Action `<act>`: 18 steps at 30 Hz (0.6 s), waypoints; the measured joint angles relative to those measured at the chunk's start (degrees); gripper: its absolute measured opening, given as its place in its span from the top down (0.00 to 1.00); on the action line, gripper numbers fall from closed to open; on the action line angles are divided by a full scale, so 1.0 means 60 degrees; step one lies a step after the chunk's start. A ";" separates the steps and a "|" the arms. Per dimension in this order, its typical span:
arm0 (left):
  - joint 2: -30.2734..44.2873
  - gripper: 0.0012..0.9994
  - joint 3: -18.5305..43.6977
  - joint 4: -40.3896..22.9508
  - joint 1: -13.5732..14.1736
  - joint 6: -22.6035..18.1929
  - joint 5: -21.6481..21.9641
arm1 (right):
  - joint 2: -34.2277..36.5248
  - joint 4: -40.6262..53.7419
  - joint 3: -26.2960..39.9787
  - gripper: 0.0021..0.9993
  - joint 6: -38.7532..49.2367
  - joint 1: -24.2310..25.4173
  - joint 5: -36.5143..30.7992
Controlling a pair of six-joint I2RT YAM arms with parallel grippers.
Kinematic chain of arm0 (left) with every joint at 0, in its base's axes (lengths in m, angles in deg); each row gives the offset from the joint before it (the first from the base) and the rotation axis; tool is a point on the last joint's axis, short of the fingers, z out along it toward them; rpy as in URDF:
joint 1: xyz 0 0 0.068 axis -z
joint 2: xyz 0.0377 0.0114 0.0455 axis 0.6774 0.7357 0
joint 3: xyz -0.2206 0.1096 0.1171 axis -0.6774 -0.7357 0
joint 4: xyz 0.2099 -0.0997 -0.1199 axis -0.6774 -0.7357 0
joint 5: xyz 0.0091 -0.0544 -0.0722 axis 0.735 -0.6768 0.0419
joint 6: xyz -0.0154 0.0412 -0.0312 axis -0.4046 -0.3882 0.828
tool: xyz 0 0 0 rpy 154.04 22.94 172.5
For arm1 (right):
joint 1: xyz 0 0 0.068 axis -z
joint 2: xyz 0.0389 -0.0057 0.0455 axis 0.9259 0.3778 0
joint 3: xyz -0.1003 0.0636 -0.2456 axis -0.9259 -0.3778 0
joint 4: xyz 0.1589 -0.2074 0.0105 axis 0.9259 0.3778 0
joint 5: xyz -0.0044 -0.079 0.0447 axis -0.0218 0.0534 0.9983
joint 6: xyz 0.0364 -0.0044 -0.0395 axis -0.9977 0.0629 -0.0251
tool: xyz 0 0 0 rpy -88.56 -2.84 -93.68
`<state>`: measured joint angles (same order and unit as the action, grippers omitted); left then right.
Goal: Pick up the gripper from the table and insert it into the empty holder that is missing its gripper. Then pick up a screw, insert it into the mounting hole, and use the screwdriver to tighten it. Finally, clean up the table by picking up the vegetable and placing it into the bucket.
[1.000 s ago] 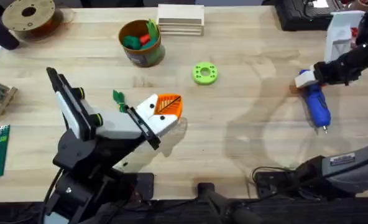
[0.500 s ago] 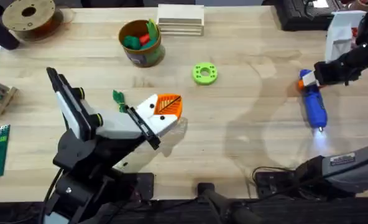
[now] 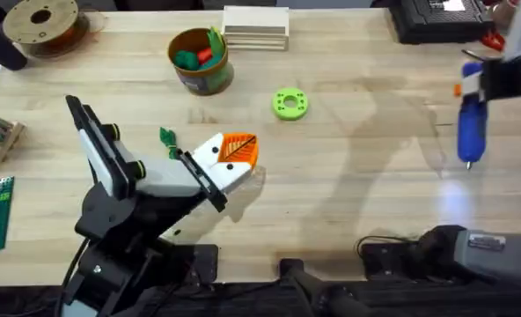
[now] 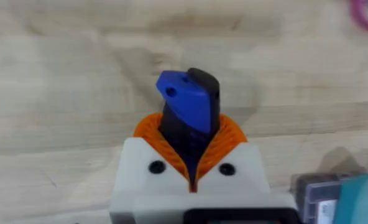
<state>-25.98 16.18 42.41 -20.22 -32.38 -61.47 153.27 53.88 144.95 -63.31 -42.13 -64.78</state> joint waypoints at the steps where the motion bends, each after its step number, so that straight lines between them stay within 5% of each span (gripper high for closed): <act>1: 0.0000 1.00 -0.0003 0.0000 0.0000 0.0000 -0.0001 | -0.0336 -0.0083 0.0000 0.97 -0.0097 0.0000 0.0000; 12: 0.0000 1.00 -0.0002 0.0000 0.0000 0.0000 -0.0003 | -0.3450 -0.0332 -0.0056 0.97 -0.1237 0.0000 0.1344; 18: 0.0000 1.00 0.0000 0.0000 0.0000 0.0000 0.0000 | -0.4947 -0.2256 -0.1224 0.97 -0.2332 -0.0108 0.2854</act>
<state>-25.98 16.17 42.41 -20.22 -32.38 -61.48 123.58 40.35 137.60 -77.30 -42.78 -47.65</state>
